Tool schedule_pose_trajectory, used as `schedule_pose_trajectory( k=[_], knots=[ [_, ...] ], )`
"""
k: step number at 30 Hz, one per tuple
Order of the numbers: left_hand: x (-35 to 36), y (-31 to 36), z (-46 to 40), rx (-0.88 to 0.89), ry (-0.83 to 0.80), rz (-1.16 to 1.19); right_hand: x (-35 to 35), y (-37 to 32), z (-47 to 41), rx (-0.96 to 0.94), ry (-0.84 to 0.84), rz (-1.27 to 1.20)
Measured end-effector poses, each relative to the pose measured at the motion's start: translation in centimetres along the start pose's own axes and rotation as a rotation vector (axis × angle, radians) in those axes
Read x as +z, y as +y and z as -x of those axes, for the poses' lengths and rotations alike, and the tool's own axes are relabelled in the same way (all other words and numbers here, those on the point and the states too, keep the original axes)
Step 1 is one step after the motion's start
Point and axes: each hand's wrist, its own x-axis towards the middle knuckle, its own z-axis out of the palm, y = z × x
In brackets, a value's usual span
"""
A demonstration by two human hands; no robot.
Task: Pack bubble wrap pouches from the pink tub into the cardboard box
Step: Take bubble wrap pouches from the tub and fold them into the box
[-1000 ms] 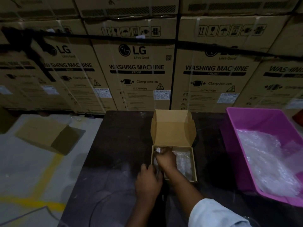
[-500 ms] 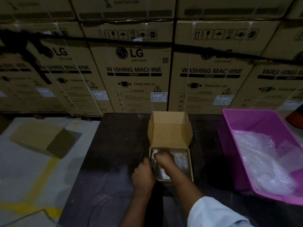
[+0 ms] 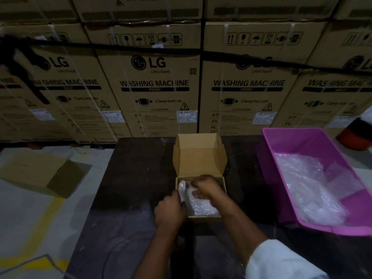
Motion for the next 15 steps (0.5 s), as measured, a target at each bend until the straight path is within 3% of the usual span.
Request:
schedule_pose_trajectory(
  k=[4, 9, 15],
  knots=[
    [0.0, 0.3, 0.2, -0.001, 0.057, 0.008, -5.6, 0.9, 3.7, -0.183, 0.118, 0.0],
    [0.3, 1.1, 1.0, 0.031, 0.14, 0.065, -11.2, 4.2, 7.5, -0.29, 0.273, 0.22],
    [0.3, 4.6, 2.9, 0.376, 0.406, 0.097, -14.0, 7.6, 12.2, -0.33, 0.392, 0.242]
  ],
)
